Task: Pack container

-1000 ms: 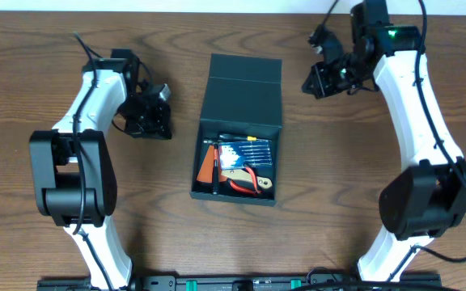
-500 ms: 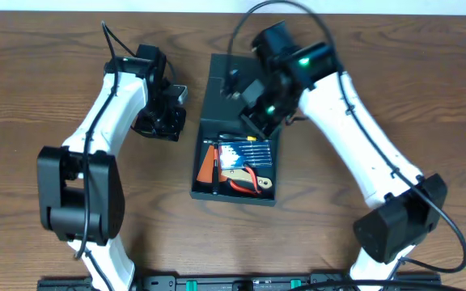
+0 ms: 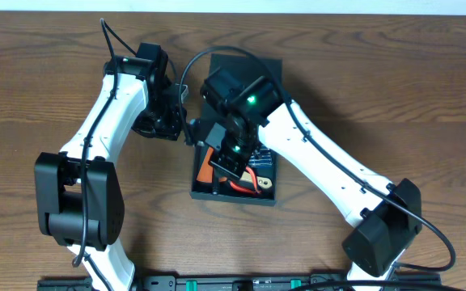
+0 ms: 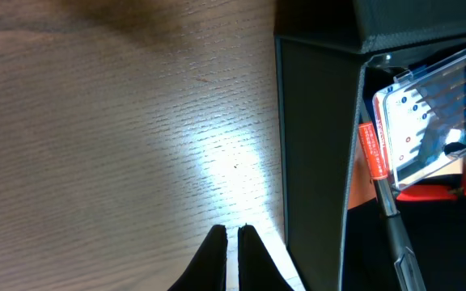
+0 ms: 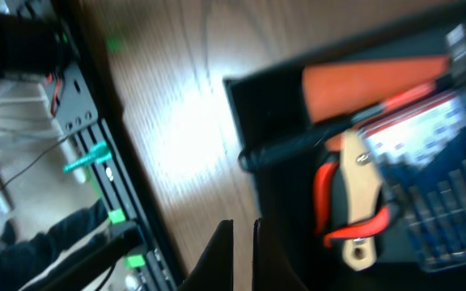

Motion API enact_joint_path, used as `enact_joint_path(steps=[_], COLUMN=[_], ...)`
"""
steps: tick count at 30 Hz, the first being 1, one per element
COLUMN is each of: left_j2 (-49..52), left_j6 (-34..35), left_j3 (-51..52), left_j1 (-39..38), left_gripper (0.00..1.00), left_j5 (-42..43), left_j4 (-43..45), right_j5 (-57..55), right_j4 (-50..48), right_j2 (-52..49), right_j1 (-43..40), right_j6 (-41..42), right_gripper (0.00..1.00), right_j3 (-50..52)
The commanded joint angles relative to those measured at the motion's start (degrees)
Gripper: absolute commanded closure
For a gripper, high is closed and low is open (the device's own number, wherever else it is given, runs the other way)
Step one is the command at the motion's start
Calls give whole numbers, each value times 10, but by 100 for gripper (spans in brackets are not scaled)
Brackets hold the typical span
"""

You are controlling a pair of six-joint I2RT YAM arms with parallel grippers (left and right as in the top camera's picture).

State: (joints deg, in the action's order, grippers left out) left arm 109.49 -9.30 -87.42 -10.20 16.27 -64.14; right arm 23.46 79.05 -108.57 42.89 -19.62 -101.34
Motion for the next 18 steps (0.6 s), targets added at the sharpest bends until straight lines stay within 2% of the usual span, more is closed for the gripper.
enact_joint_path(steps=[1,7,18], left_j2=[-3,-3,-3], left_j6=[-3,-3,-3], left_j3=[3,3,3], left_j1=[-2,-2,-2], left_gripper=[94,94,94], left_j5=[-5,-5,-5], left_j4=[-3,2,5], right_j5=[-1,-1,-4], right_j4=[1,-5,0], right_j2=[6,6,6], right_j1=[11,28,103], right_j6=[-9,-10,-26], right_gripper=[99,99,99], right_j3=[36,72,74])
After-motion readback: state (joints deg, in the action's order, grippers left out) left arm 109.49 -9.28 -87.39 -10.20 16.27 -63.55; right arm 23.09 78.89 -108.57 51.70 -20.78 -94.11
